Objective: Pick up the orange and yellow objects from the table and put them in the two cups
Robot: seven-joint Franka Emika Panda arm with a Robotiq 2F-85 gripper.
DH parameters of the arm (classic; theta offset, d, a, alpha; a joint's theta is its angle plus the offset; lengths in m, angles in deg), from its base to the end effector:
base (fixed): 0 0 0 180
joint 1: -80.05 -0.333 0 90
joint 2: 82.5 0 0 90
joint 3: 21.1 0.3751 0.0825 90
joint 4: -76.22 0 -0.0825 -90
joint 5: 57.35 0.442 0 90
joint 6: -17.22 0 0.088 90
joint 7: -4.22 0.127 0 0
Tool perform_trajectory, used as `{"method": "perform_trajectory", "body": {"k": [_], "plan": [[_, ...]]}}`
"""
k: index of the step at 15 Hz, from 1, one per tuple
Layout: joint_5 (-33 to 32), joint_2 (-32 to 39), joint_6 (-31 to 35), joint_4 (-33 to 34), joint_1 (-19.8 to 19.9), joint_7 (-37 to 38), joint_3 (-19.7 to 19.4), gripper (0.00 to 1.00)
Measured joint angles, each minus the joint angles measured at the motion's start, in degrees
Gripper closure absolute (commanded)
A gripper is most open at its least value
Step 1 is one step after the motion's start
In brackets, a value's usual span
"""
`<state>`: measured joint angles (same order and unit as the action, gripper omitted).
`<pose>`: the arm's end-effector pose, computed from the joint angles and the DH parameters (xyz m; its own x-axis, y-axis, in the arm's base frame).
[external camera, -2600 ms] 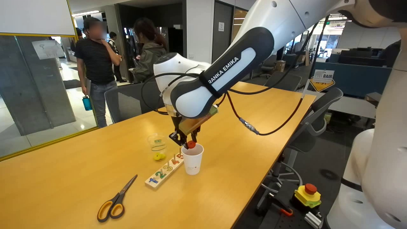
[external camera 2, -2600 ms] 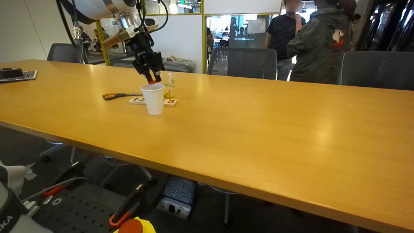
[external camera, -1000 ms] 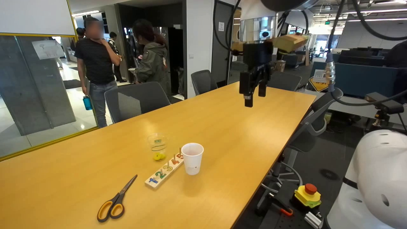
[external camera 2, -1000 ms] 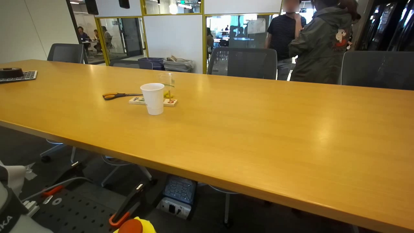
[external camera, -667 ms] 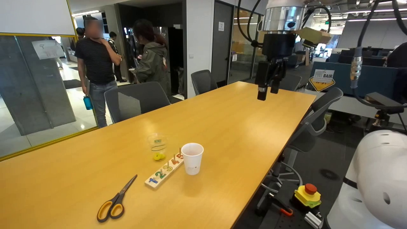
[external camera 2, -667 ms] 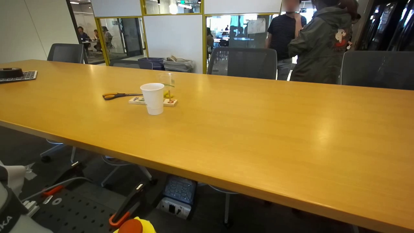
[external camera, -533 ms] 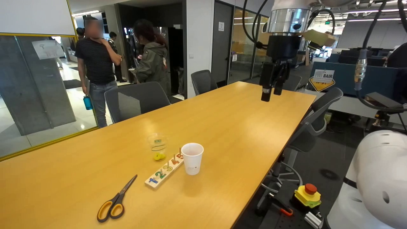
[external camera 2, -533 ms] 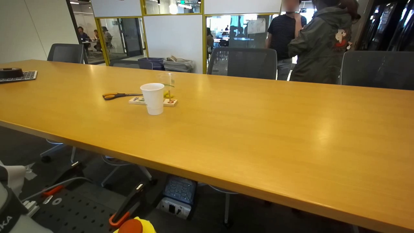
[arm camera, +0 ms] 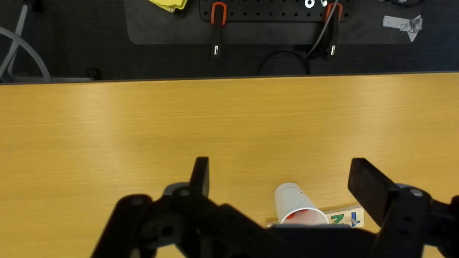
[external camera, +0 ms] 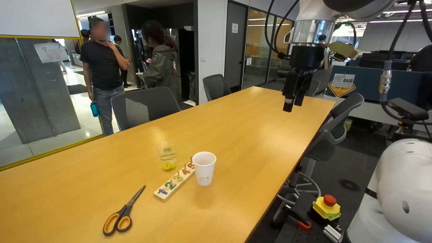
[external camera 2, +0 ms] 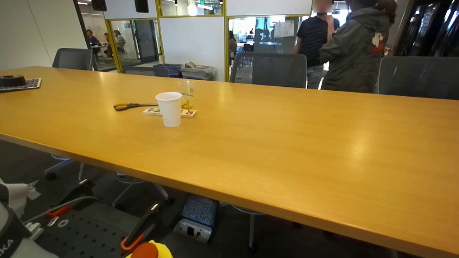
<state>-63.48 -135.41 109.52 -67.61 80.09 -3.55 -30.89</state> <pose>0.2802 -0.0754 0.5702 0.9992 0.0332 0.0210 0.0337 -0.9991 -0.0265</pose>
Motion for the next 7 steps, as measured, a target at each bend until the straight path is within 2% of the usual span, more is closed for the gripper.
{"method": "perform_trajectory", "body": {"k": [7], "plan": [[-1.40,0.00,0.47,-0.98,0.98,-0.32,-0.04,0.00]]}}
